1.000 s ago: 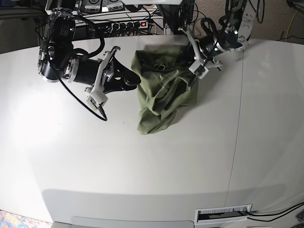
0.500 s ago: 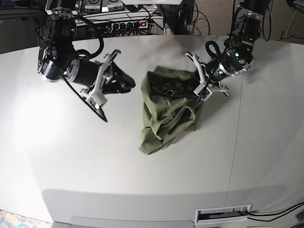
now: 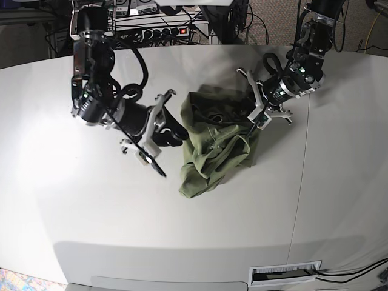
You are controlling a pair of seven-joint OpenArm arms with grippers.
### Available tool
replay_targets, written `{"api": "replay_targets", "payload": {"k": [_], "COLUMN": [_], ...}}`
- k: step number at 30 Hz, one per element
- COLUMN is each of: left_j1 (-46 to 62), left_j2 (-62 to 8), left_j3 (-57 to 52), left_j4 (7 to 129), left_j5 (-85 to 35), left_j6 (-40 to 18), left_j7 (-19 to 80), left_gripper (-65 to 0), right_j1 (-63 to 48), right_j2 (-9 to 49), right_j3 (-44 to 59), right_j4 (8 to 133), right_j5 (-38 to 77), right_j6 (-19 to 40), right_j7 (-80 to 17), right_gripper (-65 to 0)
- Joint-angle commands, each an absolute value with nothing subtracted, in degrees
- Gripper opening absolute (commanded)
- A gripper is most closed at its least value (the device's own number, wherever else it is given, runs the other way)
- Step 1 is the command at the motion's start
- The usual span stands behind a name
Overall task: Fold the T-shirt properly
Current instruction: 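Lower both grippers onto the bunched shirt and grasp its sides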
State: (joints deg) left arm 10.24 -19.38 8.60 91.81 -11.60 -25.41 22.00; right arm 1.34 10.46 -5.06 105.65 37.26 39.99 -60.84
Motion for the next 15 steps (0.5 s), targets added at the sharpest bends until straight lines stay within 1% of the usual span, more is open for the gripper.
{"api": "replay_targets", "payload": {"k": [1,4,5,11,15], "left_j1": [10.8,10.8,10.8,10.8,10.8], "left_j2": [-20.3,-20.3,-20.3,-20.3,-20.3], "left_j3": [8.4,8.4,8.4,8.4,8.4], "left_j4": [90.9,90.9,90.9,90.9,90.9], "left_j5": [-7.2,-7.3,-7.3,-7.3,-7.3], "left_j6": [-24.1,-24.1,-24.1,-24.1,-24.1], "left_j7": [29.1,29.1,29.1,29.3,29.6], "left_gripper": [-65.0,-65.0,-65.0,-65.0,-65.0], "right_j1": [3.6,6.0,6.7,8.8,9.0], "right_j2": [10.2,7.5,6.7,3.0,2.6], "right_j3": [-5.3,-5.6,-5.6,-5.6,-5.6], "right_j4": [105.7,103.7,103.4,101.3,99.8], "right_j5": [37.8,37.4,37.4,34.9,32.2], "right_j6": [40.0,40.0,40.0,40.0,40.0], "right_j7": [-58.8,-59.0,-59.0,-58.7,-57.8], "right_gripper": [-51.3,-43.0,-41.8,-41.8,-41.8]}}
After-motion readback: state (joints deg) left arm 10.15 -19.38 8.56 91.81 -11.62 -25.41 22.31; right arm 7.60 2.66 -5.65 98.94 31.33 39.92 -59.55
